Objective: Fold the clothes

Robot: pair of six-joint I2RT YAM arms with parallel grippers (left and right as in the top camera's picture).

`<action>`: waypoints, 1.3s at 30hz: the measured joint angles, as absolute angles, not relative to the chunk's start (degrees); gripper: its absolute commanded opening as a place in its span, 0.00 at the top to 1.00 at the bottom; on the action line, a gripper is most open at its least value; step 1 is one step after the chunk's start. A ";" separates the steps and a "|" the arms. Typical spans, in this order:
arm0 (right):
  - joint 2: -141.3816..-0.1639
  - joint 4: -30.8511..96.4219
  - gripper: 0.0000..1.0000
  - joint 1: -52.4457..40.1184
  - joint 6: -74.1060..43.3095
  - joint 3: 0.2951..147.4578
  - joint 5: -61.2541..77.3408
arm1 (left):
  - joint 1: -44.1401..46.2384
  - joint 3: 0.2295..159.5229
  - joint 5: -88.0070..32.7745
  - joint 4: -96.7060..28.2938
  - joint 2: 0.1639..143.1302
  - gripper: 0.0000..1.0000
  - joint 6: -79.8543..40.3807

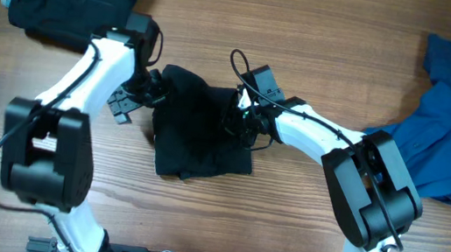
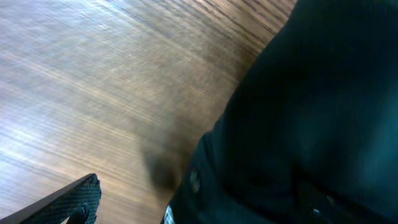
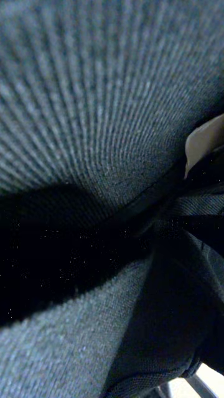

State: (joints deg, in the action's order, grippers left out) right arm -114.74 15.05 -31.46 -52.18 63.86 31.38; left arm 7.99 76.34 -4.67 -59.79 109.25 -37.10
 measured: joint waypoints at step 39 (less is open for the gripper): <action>-91.33 18.55 0.67 -31.03 -44.66 61.25 21.65 | -0.03 76.47 -15.22 -71.44 96.49 0.64 -28.40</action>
